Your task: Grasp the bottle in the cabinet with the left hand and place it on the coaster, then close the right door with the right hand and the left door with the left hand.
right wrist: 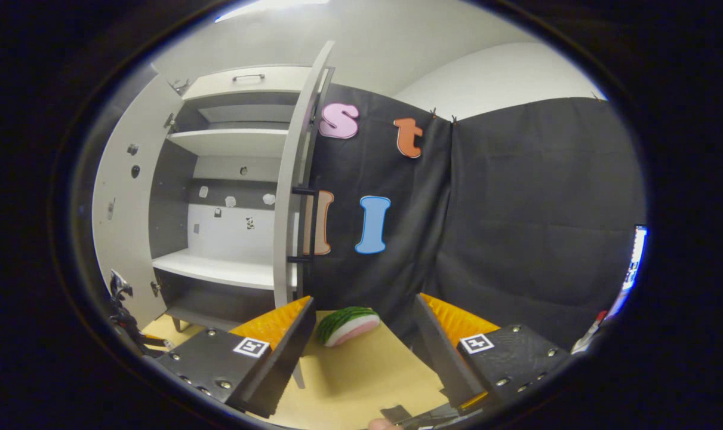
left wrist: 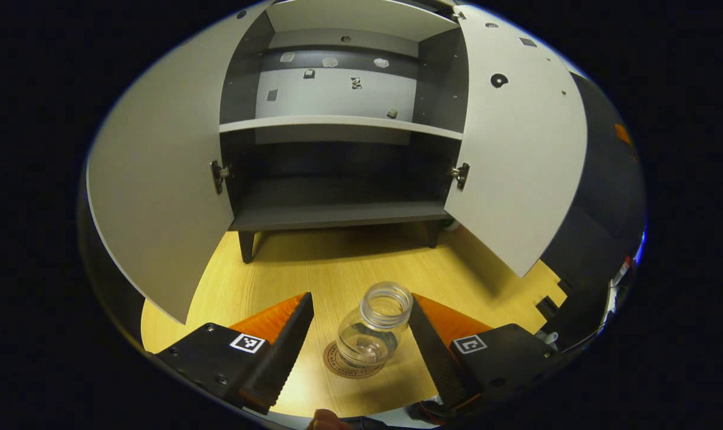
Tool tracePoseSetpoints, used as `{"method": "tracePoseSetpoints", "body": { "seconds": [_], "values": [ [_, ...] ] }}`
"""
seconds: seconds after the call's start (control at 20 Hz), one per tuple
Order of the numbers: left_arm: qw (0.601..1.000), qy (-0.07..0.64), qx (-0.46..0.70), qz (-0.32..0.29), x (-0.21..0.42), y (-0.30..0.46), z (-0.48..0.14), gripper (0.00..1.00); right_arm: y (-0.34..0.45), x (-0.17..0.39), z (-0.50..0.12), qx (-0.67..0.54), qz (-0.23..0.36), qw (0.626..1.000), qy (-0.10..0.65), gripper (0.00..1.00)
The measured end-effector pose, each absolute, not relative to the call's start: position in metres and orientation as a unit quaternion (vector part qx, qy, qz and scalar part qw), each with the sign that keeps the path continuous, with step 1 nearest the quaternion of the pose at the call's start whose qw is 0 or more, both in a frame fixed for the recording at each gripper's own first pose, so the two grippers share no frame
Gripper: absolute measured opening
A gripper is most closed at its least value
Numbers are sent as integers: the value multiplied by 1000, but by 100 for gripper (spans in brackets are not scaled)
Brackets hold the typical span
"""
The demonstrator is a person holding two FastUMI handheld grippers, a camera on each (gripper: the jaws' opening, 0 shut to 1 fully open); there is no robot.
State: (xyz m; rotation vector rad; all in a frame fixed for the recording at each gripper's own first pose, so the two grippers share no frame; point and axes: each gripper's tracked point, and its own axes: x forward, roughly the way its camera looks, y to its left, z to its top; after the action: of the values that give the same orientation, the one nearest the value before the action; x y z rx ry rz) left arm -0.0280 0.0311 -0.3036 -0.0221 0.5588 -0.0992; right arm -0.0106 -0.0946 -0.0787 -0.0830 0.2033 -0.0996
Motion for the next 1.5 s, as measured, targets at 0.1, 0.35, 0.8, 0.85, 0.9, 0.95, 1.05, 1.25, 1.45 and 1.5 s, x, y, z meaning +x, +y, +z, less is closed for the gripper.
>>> {"method": "tracePoseSetpoints", "body": {
  "seconds": [0.1, 0.35, 0.8, 0.85, 0.9, 0.95, 1.05, 1.25, 1.45, 1.5],
  "values": [
    [965, 255, -10, -54, -25, 27, -284, 98, -93, -8, -78, -40, -48, 993, 99, 96],
    [979, 196, -12, -54, -14, 22, -222, 98, -86, 14, -58, -37, -35, 996, 73, 100],
    [997, 78, -17, 5, -24, 53, -91, 98, -59, 65, -32, -38, -1, 999, 30, 100],
    [998, 66, -14, 17, -27, 60, -79, 97, -56, 67, -34, -33, 5, 999, 33, 96],
    [998, 59, -10, 25, -30, 66, -71, 97, -53, 69, -36, -28, 11, 999, 36, 100],
    [998, 51, -8, 36, -33, 72, -63, 97, -53, 70, -37, -25, 11, 999, 37, 100],
    [998, 42, -14, 51, -38, 80, -53, 97, -52, 73, -36, -21, 19, 999, 34, 99],
    [996, 43, -19, 69, -47, 89, -51, 97, -41, 75, -37, -18, 53, 998, 38, 98],
    [997, 37, -19, 71, -47, 87, -44, 94, -19, 75, -38, 0, 97, 994, 47, 98],
    [997, 35, -21, 69, -47, 85, -42, 97, -8, 75, -39, 4, 110, 993, 50, 98]
  ]
}}
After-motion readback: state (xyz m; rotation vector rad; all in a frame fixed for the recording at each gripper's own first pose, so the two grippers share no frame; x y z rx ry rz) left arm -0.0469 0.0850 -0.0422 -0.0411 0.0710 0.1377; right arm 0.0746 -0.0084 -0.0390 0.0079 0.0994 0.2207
